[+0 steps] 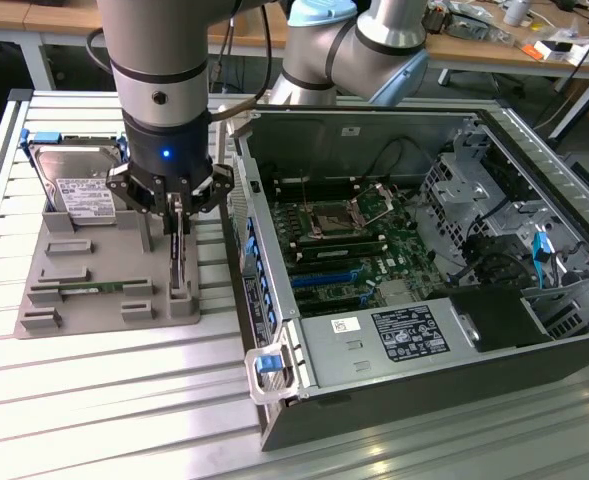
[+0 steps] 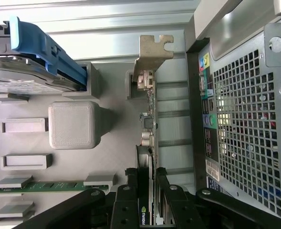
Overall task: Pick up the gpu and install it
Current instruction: 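Pick up the gpu and move the gpu toward the slot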
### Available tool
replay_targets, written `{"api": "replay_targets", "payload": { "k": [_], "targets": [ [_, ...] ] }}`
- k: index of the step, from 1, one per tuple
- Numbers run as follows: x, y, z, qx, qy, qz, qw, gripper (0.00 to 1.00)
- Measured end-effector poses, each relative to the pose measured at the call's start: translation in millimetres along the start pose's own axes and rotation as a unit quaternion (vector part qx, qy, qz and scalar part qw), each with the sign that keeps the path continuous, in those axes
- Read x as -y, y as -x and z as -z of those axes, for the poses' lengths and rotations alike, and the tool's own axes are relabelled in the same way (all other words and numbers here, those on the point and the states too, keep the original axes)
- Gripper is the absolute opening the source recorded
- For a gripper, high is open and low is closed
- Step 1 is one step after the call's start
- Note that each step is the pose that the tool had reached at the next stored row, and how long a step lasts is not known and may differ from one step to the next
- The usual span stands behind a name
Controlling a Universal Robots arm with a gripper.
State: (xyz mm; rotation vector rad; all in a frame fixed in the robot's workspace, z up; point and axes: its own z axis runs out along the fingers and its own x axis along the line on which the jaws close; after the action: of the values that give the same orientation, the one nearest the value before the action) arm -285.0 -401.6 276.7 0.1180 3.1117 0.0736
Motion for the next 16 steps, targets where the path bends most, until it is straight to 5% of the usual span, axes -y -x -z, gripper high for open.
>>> {"api": "replay_targets", "payload": {
  "k": [16],
  "targets": [
    [-0.1, 0.1, 2.9, 0.0, 0.0, 0.0, 1.0, 0.26]
  ]
}}
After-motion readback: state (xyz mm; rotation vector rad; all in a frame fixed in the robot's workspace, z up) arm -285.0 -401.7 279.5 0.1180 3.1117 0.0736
